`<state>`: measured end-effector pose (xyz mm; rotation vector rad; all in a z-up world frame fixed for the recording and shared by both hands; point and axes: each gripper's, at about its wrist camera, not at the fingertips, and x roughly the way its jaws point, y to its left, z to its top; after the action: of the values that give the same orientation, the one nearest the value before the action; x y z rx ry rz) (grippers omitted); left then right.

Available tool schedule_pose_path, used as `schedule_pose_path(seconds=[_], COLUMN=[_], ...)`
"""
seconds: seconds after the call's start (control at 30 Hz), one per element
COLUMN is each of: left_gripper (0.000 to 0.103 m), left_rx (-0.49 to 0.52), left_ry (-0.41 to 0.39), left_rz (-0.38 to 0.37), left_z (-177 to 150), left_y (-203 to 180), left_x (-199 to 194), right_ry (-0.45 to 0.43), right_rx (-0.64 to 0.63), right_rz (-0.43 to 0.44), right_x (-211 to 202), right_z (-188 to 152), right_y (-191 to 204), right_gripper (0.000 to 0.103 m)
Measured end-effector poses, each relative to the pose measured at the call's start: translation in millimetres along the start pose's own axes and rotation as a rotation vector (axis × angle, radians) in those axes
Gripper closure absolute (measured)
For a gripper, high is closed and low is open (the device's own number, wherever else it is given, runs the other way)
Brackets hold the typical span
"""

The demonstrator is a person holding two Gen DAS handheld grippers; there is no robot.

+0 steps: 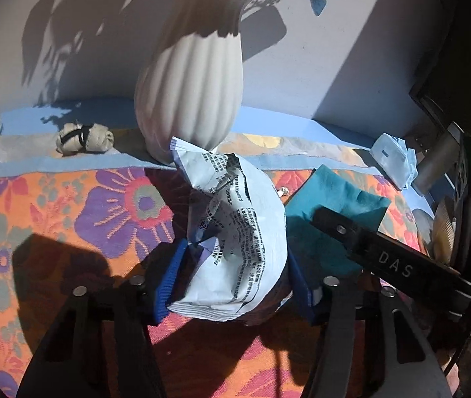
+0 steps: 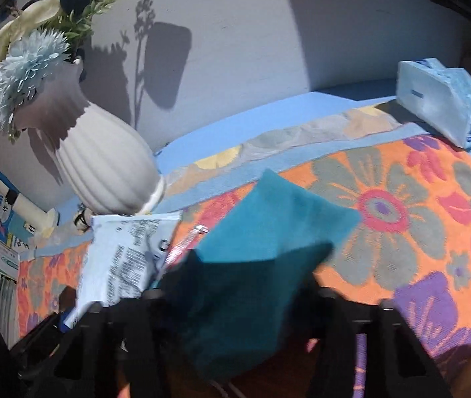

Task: Organize soft objects

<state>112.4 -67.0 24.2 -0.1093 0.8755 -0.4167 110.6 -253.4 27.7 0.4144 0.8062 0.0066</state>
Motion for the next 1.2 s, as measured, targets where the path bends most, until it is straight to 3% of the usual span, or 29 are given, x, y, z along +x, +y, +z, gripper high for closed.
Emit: schedule_pose_path(seconds=[0.03,0.2,0.53,0.87,0.9,1.0,1.03,1.07,1.1,1.17,1.2], left_gripper=[0.052,0.053,0.053,0.053,0.053,0.053,0.053,0.053,0.053,0.053,0.053], left_rx=[0.002,0.009,-0.025,-0.086,-0.092,-0.122,-0.129,-0.13,-0.128,-0.121,-0.123], left_ry=[-0.006,-0.051,-0.12,-0.188,-0.191,-0.184,-0.182,-0.181,-0.18,-0.172,-0.167], left_rz=[0.002,-0.018,0.008,0.08,0.081,0.071,0.067,0.067,0.069,0.071,0.074], left_z=[-1,-8,-32,-54,-55,-60,-63,-65,-67,-71,-73], left_y=[-1,-2,0,20,21,24,25,25,25,26,26], left_x=[-1,-15,-69,-134,-136,-139,-138,-138,-138,-133,-130], right_ry=[0.0,-0.065,-0.078,-0.09,-0.085,-0.002,0.025,0.046,0.088,0.159,0.179], right_rx=[-0.001,0.0,-0.069,-0.196,-0.22,-0.294,-0.271,-0.254,-0.217,-0.113,-0.059], right_rz=[0.0,0.055,0.101,0.292,0.279,0.137,0.042,0.015,0.009,0.08,0.123], right_x=[-2,-24,-70,-150,-153,-131,-114,-106,-96,-86,-85], right_z=[-2,-10,-43,-60,-61,-63,-63,-65,-67,-75,-80], right_y=[-2,-9,-3,30,35,44,37,30,19,-3,-14], right_gripper=[0.087,0.093,0.094,0.094,0.092,0.067,0.067,0.067,0.067,0.063,0.054])
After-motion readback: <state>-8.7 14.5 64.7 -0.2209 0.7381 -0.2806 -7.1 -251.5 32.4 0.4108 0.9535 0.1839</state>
